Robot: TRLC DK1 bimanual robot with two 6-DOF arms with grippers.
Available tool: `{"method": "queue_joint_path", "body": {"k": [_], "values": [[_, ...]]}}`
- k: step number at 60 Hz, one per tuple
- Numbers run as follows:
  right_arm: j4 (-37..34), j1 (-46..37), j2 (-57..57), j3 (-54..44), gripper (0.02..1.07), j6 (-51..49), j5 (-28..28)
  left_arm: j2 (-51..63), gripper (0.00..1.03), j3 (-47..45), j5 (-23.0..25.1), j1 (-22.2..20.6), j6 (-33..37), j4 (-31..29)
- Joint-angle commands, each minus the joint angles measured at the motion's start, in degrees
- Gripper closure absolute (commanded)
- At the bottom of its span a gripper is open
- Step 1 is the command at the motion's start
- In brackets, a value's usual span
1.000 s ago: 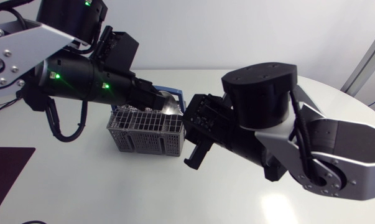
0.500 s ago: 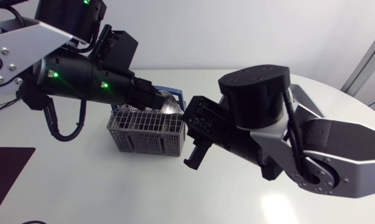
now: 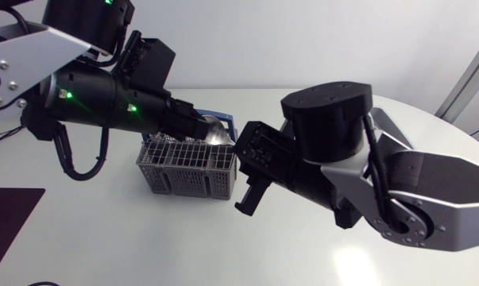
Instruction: Unload the cutlery basket into the drawer organizer.
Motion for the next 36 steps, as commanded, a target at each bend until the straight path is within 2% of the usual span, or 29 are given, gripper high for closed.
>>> {"method": "queue_joint_path", "body": {"k": [1,6,11,20,26,36], "values": [[-0.7,-0.4,0.1,-1.8,1.02,0.0,0.1,-3.2,0.8,1.2,1.9,1.0,-1.1,2.3],[-0.8,-0.4,0.1,-2.1,1.02,0.0,0.1,-3.9,0.58,1.2,2.4,1.5,-1.3,3.0],[-1.2,-0.4,0.1,-2.4,1.02,0.0,0.1,-4.5,0.47,1.2,2.6,1.8,-1.5,3.4],[-2.4,-0.6,-2.2,-3.7,1.02,0.0,0.2,-5.6,0.36,1.0,2.6,2.9,-1.6,4.6],[-4.7,-3.9,-5.6,-5.1,1.02,-0.5,-0.4,-6.4,0.29,1.2,2.6,3.3,-1.1,4.7],[-10.0,-19.3,-10.1,-6.0,1.02,-1.5,-7.5,-6.7,0.23,1.0,1.9,7.5,1.4,4.9]]}}
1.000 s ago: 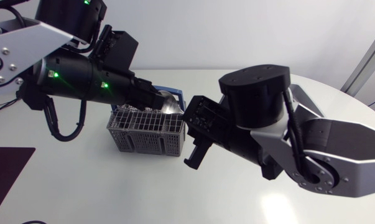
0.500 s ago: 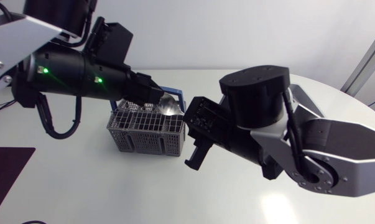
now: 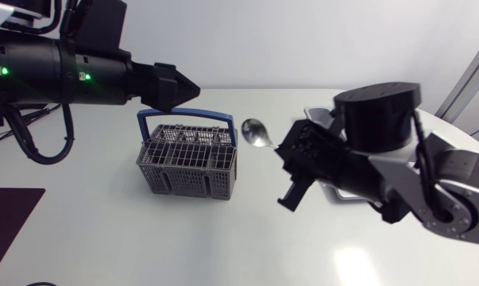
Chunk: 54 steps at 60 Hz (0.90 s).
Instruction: Unload the cutlery basket into the drawer organizer.
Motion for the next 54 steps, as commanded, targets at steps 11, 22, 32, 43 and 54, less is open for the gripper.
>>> {"method": "queue_joint_path", "body": {"k": [11,22,32,43,54], "values": [[-3.2,-22.7,2.5,1.6,1.02,-1.0,-8.8,-0.1,0.18,-0.6,-3.2,3.7,3.8,1.4],[-3.3,-34.0,11.7,8.4,1.02,1.0,-13.0,0.5,0.15,-2.5,-4.7,5.9,6.2,2.0],[-3.5,-40.5,22.1,16.9,1.02,4.2,-15.2,0.2,0.14,-3.4,-4.6,7.6,7.2,1.9],[-4.9,-43.9,33.8,27.0,1.02,9.4,-16.3,-0.7,0.13,-4.3,-4.7,8.4,7.9,1.8],[-7.8,-44.7,45.0,37.3,1.02,14.1,-16.6,-1.6,0.13,-5.8,-4.6,9.4,8.6,1.8]]}}
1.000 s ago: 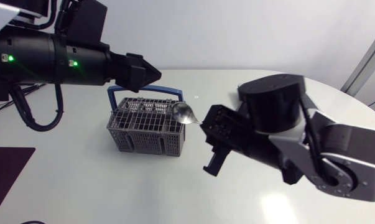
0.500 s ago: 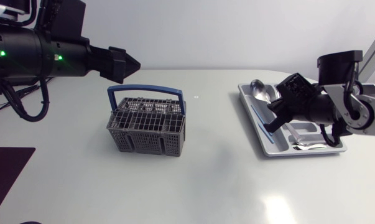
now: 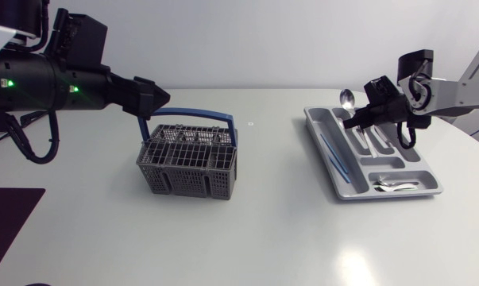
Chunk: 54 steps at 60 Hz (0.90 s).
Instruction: Unload the cutlery basket into the drawer organizer.
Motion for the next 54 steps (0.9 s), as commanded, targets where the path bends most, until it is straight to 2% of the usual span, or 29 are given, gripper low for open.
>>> {"method": "queue_joint_path", "body": {"k": [1,21,42,44,47,50,54], "values": [[-2.1,-0.5,5.2,5.5,1.02,4.1,-0.5,-1.6,0.13,-2.1,-0.1,1.0,1.1,0.3],[-10.0,-2.5,19.9,22.2,1.02,10.7,-0.6,-3.7,0.13,-3.5,-0.1,3.0,2.5,-0.3],[-14.1,-3.6,25.1,27.6,1.01,12.4,-1.6,-4.2,0.13,-3.2,0.2,3.0,2.7,-0.8],[-14.5,-3.6,25.5,28.0,1.0,12.4,-1.6,-4.2,0.13,-3.2,0.2,3.0,2.7,-0.8],[-15.3,-3.6,26.0,28.3,0.92,12.5,-1.6,-4.3,0.13,-3.2,0.2,3.0,2.7,-0.9],[-15.6,-3.6,26.0,28.2,0.8,12.4,-1.6,-4.4,0.13,-3.3,0.2,3.0,2.7,-1.1],[-15.3,-3.7,25.1,27.0,0.59,12.4,-1.6,-4.6,0.13,-3.5,0.2,2.8,2.7,-1.2]]}}
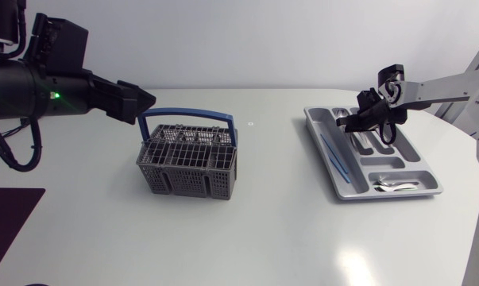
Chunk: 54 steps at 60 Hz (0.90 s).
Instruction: Unload the cutlery basket into the drawer organizer.
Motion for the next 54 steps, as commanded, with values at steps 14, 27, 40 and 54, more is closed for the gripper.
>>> {"method": "queue_joint_path", "body": {"k": [14,27,40,54], "values": [[4.4,-0.3,-11.0,-9.8,0.4,-0.7,-0.2,-2.9,0.13,-2.4,0.3,0.3,2.3,-0.8],[7.1,3.6,-26.9,-24.8,0.4,-3.6,-2.0,-3.8,0.13,-5.7,1.7,0.4,3.8,-0.7],[7.3,10.9,-42.7,-37.3,0.41,-5.6,-8.0,-4.3,0.13,-10.3,3.4,1.4,7.1,0.0],[5.3,24.7,-52.9,-43.1,0.45,-6.7,-9.7,-3.9,0.14,-14.6,8.3,7.6,10.7,2.6]]}}
